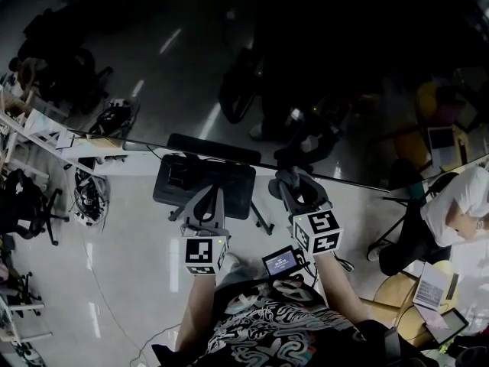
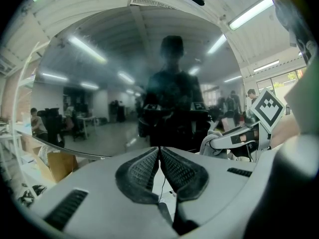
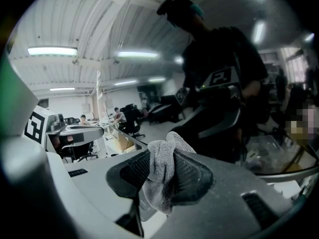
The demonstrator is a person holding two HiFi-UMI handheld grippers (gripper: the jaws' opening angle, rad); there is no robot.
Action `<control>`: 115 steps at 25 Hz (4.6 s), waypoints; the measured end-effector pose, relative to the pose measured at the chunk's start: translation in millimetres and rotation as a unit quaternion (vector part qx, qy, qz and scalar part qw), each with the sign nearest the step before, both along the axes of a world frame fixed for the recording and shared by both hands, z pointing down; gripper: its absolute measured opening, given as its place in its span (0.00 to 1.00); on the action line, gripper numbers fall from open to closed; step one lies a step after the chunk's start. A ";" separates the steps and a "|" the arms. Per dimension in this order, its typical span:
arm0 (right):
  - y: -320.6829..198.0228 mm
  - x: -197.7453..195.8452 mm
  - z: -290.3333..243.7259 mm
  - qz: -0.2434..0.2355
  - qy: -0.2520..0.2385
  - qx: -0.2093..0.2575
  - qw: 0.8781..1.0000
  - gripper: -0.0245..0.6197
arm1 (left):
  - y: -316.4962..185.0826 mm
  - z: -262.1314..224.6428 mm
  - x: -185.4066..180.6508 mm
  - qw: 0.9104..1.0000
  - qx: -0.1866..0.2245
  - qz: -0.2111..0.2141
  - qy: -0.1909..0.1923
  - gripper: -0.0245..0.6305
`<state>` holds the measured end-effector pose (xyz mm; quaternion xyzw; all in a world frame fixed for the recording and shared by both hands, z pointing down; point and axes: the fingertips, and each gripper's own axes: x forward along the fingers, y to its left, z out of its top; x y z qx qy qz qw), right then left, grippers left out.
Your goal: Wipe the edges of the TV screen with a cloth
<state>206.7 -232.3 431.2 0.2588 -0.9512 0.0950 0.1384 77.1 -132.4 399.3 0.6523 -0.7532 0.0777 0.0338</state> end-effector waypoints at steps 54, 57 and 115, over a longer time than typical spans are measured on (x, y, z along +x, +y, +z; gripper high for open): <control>39.7 -168.4 12.3 -0.017 0.029 0.009 0.999 0.26 | 60.8 32.4 -173.0 0.999 0.002 -0.038 0.033 0.07; 42.5 -172.7 14.0 -0.016 0.030 0.009 0.999 0.26 | 62.6 33.4 -177.1 0.999 0.001 -0.038 0.034 0.07; 75.3 -298.3 29.9 -0.038 0.049 -0.002 0.998 0.26 | 107.6 46.3 -280.9 0.994 0.020 -0.094 0.058 0.07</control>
